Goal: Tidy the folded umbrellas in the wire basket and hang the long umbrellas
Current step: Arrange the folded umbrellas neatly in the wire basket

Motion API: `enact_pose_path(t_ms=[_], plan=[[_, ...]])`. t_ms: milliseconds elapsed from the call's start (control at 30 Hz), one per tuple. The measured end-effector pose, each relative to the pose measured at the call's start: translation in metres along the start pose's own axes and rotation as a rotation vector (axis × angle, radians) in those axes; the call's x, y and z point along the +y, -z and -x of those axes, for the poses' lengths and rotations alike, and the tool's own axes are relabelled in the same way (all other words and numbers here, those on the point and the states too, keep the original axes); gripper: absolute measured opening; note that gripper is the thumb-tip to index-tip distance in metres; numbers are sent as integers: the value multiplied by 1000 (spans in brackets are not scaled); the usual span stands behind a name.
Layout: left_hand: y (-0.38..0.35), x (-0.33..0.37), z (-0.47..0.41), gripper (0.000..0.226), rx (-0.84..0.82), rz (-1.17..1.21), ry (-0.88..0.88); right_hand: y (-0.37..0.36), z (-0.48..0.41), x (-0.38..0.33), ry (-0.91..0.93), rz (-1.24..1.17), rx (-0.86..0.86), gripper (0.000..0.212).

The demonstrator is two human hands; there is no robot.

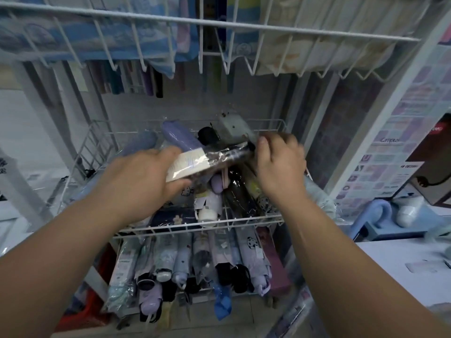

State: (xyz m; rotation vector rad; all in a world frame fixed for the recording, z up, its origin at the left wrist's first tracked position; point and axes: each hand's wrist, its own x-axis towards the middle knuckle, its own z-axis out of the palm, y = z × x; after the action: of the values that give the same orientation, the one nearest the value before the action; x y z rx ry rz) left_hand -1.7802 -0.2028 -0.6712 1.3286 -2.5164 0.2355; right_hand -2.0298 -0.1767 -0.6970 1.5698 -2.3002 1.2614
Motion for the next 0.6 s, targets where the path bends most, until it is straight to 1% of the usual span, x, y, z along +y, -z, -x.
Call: enact_pose_path(t_ms=[33,67,100,200,267,333,367,433,500,533,600], plan=[[2,8,-1,56,37,45,41,2,5,-5,29,-37,63,48],[3,17,-3,55,78,100,76,4,11,-10,58,-82,85,52],[3,28,-8,53,108,160,109,3,16,-15,81,-135,65,53],[-1,56,-32,49,111,430,232,-7,21,-28,115,-282,-126,61],[-14,69,-52,43,86,667,301,-16,17,-33,54,-410,-241,59],[-29,83,-62,45,41,907,342,-19,9,-35,-67,-528,-312,56],[-36,88,-64,46,16,986,346,-20,4,-33,-111,-569,-335,55],[-43,94,-59,49,-49,1043,331,-21,-3,-27,-127,-607,-373,55],[-45,85,-51,50,-65,1017,316,-18,-8,-24,-60,-518,-390,55],[-44,77,-45,45,-20,962,294,-17,-10,-24,7,-396,-387,56],[-41,56,-34,28,125,834,246,-18,-11,-26,160,-77,-377,55]])
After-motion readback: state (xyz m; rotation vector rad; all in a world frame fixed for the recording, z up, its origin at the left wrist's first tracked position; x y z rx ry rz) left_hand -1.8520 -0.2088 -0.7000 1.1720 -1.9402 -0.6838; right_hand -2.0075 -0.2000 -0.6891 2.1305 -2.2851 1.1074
